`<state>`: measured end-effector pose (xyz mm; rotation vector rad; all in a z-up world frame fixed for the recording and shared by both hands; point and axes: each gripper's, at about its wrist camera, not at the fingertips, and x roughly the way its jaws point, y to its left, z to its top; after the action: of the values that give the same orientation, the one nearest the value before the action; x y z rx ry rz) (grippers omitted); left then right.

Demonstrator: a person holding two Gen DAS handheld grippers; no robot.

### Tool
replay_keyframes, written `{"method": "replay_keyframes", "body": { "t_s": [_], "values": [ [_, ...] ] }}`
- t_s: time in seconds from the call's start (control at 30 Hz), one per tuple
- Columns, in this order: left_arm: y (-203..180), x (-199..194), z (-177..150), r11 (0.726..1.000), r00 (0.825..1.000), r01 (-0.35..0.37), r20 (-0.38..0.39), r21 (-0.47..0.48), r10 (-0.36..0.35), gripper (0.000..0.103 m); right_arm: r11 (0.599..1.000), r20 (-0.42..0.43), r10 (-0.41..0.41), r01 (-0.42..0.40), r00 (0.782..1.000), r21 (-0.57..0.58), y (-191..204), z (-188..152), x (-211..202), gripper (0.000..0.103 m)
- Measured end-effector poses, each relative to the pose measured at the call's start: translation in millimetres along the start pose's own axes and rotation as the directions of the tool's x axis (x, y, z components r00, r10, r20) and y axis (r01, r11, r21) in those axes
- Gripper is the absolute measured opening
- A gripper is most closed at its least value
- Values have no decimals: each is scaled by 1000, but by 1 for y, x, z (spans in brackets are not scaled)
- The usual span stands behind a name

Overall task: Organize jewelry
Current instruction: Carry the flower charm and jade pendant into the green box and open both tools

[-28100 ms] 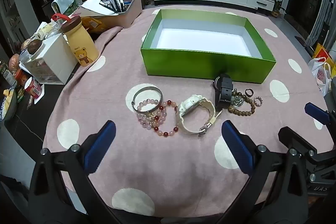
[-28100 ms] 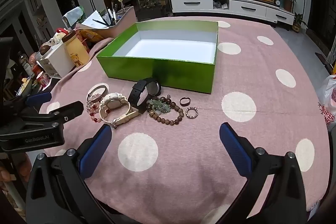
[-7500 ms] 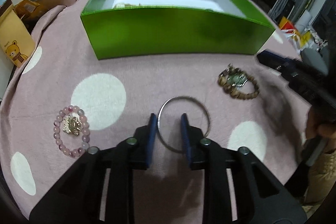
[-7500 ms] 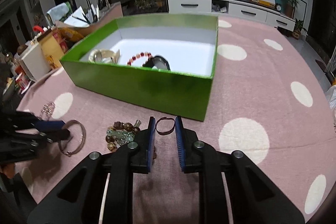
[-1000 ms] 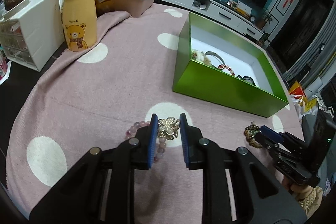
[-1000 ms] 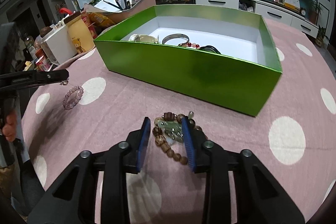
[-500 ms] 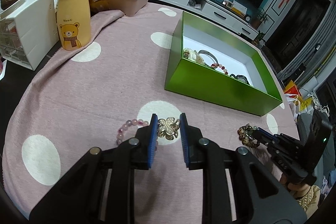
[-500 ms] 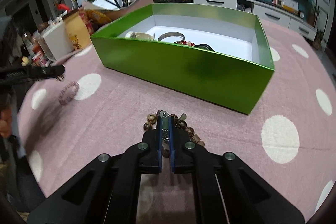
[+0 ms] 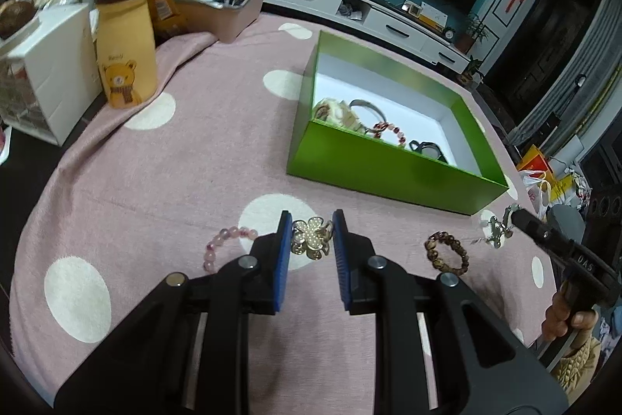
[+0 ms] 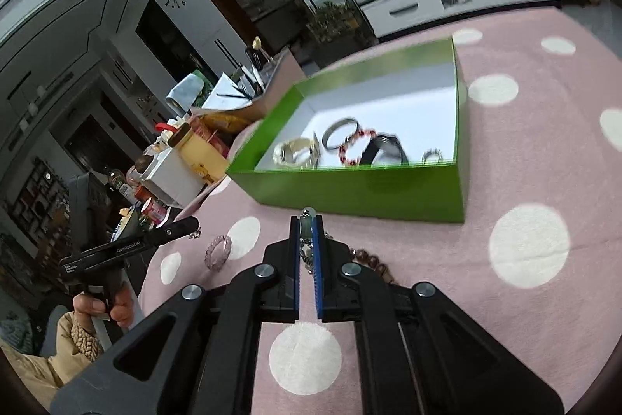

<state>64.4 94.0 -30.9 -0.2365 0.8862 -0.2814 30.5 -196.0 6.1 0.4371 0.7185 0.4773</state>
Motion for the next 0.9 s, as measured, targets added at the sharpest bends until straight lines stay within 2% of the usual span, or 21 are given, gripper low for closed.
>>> {"method": "replay_keyframes", "body": {
  "t_s": [0.47, 0.73, 0.9],
  "values": [
    [-60, -17, 60, 991, 993, 82, 70, 103, -90, 21, 998, 129, -26, 34, 991, -62, 5, 45, -39, 5],
    [-88, -6, 103, 981, 983, 177, 44, 78, -180, 21, 998, 181, -30, 40, 983, -51, -4, 69, -49, 5],
    [-105, 3, 122, 981, 982, 181, 44, 76, -184, 21, 997, 203, -47, 56, 978, -43, -12, 83, -47, 5]
  ]
}}
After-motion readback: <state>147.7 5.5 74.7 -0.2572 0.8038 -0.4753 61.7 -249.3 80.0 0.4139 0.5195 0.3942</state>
